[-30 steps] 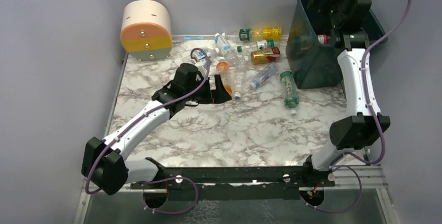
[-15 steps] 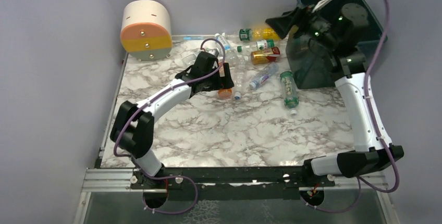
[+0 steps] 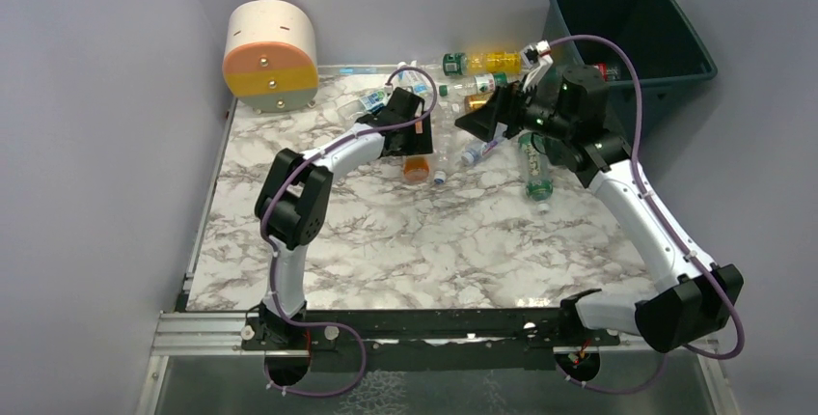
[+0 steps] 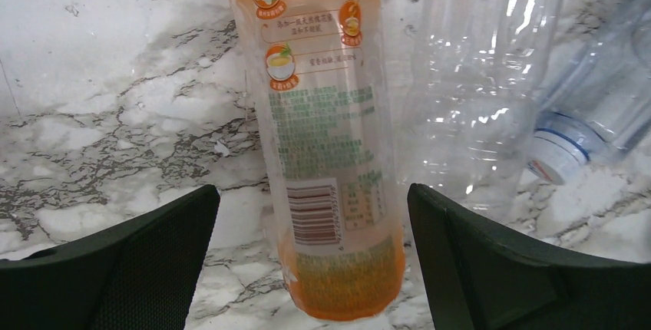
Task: Put the plastic bottles in the bin
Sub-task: Pick up the plastic bottle at the center of the board.
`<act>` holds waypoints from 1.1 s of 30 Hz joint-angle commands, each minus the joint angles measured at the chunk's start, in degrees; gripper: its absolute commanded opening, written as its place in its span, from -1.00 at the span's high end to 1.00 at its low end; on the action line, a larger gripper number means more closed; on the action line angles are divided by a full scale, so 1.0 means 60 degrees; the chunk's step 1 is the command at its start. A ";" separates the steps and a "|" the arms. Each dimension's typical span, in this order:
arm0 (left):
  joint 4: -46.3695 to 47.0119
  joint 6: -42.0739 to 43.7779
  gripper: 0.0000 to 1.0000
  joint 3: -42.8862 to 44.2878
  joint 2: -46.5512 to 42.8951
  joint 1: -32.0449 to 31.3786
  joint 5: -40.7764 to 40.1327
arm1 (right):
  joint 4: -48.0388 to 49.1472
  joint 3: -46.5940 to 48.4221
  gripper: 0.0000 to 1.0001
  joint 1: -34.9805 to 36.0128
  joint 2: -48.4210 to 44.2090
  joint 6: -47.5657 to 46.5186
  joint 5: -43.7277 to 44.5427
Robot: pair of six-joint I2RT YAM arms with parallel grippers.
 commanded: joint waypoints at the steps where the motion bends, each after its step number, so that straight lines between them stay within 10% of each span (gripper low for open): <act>1: -0.0285 0.0175 -0.98 0.0399 0.0523 0.0043 -0.0417 | 0.0461 -0.0296 -0.99 0.0071 -0.0481 -0.0017 -0.0062; 11: -0.0286 0.0042 -0.83 0.0065 0.0784 0.0034 -0.0345 | 0.0708 -0.0931 -0.99 0.0073 -0.0381 0.0143 -0.0063; 20: -0.0279 -0.0032 -0.24 -0.0541 0.0272 0.0032 -0.0326 | 0.0812 -0.1117 -0.99 0.0073 -0.0217 0.0239 -0.0014; 33: -0.0271 0.0307 -0.22 -0.1529 -0.2449 0.0042 0.0837 | 0.0823 -0.1273 -0.99 0.0072 -0.0067 0.0318 0.0071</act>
